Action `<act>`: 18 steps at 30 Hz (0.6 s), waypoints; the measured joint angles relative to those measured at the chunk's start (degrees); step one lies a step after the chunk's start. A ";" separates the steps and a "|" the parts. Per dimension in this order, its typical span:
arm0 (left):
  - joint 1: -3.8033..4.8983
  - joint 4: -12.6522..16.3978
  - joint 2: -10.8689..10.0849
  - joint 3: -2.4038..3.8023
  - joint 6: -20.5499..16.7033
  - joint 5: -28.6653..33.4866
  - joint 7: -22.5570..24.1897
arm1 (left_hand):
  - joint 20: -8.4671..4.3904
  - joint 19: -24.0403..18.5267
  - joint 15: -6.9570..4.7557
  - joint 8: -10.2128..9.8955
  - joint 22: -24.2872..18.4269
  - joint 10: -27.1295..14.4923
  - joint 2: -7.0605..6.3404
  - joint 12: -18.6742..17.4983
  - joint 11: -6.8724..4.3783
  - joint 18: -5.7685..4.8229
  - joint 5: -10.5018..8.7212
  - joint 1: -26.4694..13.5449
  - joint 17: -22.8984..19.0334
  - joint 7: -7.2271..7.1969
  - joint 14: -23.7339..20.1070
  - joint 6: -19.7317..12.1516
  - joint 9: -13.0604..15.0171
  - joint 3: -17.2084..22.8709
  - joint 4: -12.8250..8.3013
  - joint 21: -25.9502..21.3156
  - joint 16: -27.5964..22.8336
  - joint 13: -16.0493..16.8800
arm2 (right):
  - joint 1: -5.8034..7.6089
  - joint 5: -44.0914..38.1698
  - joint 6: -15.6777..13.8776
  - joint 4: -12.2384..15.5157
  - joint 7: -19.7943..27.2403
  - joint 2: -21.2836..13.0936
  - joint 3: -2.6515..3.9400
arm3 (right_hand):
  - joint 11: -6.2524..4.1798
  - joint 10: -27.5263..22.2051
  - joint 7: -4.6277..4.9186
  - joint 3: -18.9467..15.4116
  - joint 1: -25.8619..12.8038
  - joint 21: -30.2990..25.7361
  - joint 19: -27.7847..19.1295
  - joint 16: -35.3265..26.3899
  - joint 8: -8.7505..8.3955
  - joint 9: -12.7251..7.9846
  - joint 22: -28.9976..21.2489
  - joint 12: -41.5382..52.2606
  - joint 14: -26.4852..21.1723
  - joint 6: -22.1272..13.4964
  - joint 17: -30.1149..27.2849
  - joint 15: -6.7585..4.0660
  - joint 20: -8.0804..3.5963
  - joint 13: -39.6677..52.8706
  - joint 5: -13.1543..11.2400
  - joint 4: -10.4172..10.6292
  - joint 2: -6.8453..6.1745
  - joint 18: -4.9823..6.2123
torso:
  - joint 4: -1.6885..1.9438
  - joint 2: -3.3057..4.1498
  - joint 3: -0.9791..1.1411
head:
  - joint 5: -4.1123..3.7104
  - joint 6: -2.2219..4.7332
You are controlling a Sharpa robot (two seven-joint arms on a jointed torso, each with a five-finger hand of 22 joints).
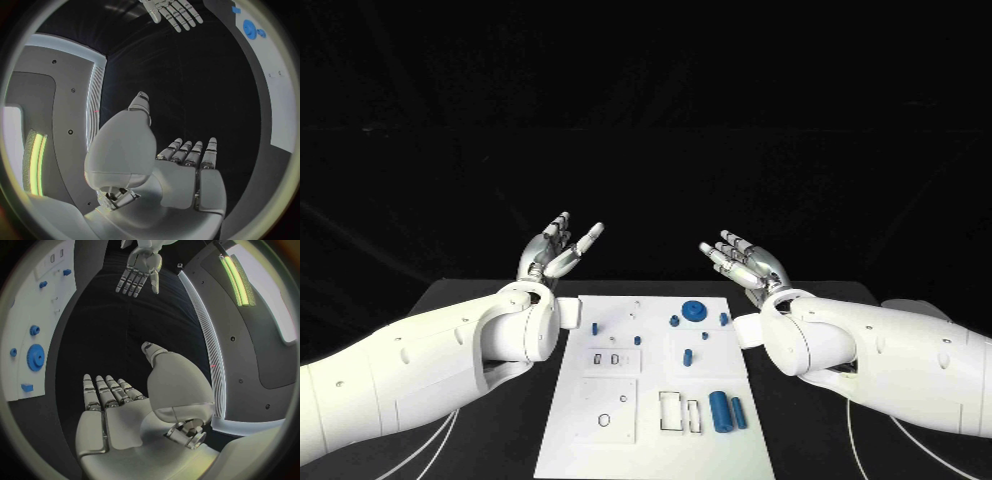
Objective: Assemble the parts on the task board
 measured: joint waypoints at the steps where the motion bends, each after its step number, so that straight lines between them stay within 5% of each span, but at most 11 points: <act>1: 0.06 -0.12 0.04 -0.01 0.51 -0.01 0.10 | 0.13 0.13 0.22 0.17 0.00 0.24 0.25 0.00 0.24 0.00 0.00 0.68 0.05 0.05 0.22 0.43 0.08 0.20 0.20 0.05 0.09 0.08 | 0.32 -0.48 1.06 -0.19 -0.59 0.03 -0.27 | 0.21 1.27 0.06 0.22 0.95 0.28 0.92 0.36 0.29 0.21 0.15 0.24 1.19 0.93 0.19 0.28 0.08 0.13 0.07 -0.22 0.10 0.01 | 0.00 0.01 0.00 | 0.00 0.00; 5: 0.12 -0.24 0.09 -0.03 1.89 -0.04 0.43 | 0.72 0.72 1.48 0.53 0.15 1.34 1.50 0.27 1.33 0.00 0.00 2.52 0.38 0.20 1.48 1.93 0.35 1.33 0.42 0.34 0.43 0.29 | 1.38 -2.28 4.97 -0.78 -2.81 0.10 -1.17 | 0.95 9.63 0.48 1.49 5.15 2.22 6.47 2.79 2.37 1.62 0.98 1.76 9.84 7.01 1.65 0.93 0.32 0.80 0.07 -1.49 0.25 0.01 | 0.00 0.01 0.00 | 0.00 -0.01; 10: 0.21 1.20 -1.80 0.00 3.35 -0.93 0.90 | 1.06 3.53 2.89 1.55 0.66 5.33 2.59 1.20 2.71 0.01 0.00 4.14 1.38 0.38 5.93 5.02 0.99 2.15 0.24 1.44 2.06 0.77 | 2.45 -9.45 6.15 -1.36 -3.73 -0.74 -1.35 | 0.91 19.41 1.01 2.59 8.61 3.57 11.62 5.12 4.61 3.12 1.45 3.01 18.86 14.01 2.96 0.76 0.47 1.35 -0.24 -3.44 -0.12 0.01 | 0.04 0.65 -0.10 | -0.48 -0.16; 18: 0.11 2.94 -3.23 -0.08 4.85 -2.09 1.22 | 0.93 20.25 1.90 6.55 2.90 25.33 4.29 5.12 4.17 2.75 0.00 8.18 5.35 1.48 25.66 20.02 4.08 3.41 -0.27 7.22 9.10 2.31 | 3.65 -25.46 4.22 -2.13 -3.83 -1.36 -1.18 | -0.51 35.87 2.46 5.65 12.22 6.71 25.22 8.35 8.47 5.57 2.13 3.77 33.63 28.40 4.53 -1.03 0.49 1.92 -2.12 -6.64 -1.97 1.03 | 0.16 2.69 -0.31 | -1.26 -0.19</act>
